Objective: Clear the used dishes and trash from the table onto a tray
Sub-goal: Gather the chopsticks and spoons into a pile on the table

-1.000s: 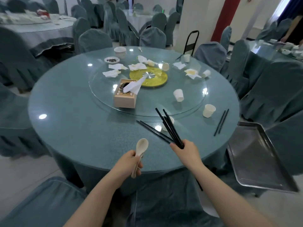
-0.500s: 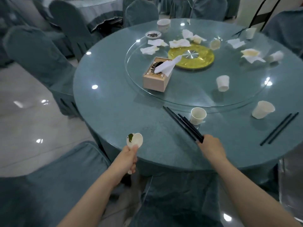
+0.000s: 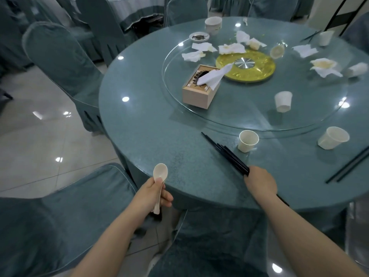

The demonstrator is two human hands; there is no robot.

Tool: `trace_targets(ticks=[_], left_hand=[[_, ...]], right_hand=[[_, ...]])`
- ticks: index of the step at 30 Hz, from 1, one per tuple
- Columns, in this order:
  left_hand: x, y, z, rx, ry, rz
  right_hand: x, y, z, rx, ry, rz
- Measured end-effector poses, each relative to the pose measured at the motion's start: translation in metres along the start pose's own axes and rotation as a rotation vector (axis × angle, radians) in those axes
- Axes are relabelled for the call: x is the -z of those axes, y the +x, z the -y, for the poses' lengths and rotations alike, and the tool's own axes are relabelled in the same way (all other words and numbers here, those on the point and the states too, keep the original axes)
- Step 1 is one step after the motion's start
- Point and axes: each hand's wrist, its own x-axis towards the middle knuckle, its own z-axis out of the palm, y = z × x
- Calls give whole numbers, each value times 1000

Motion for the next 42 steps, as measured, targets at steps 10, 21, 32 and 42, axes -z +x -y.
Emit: trace_targets(ticks=[10, 21, 32, 42], left_hand=[[-17, 1, 11, 66, -153, -16], [-20, 20, -1, 91, -136, 98], [-101, 5, -16, 54, -147, 161], [-248, -64, -40, 56, -381, 30]], right_hand=[[9, -23, -24, 3, -88, 133], [12, -44, -19, -19, -168, 159], [25, -66, -71, 10, -74, 161], [97, -55, -200, 100, 52, -22]])
